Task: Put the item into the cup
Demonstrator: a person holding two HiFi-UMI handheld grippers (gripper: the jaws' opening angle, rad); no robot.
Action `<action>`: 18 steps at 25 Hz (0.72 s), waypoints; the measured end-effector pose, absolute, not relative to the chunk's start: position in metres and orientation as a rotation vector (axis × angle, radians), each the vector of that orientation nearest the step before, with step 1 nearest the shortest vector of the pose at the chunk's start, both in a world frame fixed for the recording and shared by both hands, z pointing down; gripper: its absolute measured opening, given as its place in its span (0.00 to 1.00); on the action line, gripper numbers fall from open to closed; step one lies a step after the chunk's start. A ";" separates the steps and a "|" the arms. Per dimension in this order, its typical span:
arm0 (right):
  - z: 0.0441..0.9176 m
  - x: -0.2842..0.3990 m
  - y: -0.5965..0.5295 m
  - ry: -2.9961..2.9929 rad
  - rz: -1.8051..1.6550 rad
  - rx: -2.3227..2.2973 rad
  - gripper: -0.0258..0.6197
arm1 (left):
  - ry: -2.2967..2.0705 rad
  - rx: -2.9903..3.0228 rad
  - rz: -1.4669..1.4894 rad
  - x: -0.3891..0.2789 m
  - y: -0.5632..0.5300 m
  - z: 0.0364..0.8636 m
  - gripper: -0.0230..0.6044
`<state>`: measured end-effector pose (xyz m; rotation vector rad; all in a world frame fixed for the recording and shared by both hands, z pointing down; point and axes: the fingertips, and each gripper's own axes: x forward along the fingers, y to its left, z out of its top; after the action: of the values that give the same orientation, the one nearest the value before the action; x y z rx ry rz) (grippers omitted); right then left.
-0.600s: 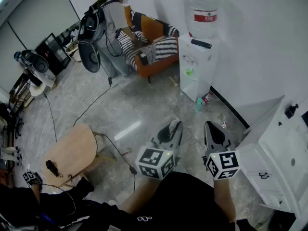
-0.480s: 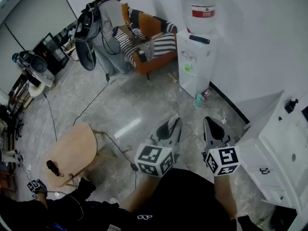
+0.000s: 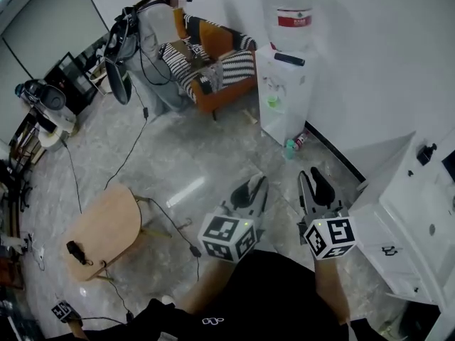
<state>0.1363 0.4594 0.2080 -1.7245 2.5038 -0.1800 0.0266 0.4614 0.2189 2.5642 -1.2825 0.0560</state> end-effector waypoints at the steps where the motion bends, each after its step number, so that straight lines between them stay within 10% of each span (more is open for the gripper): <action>1: 0.209 0.135 0.458 2.508 -0.198 -1.718 0.22 | -1.280 2.566 0.055 0.027 0.461 0.218 0.13; 18: 0.225 0.142 0.446 2.474 -0.207 -1.818 0.09 | -1.311 2.522 0.076 0.018 0.453 0.230 0.13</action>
<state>0.1416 0.4456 0.2245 -1.8183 2.4742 -0.2065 0.0181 0.4530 0.2302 2.5218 -1.3107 0.0764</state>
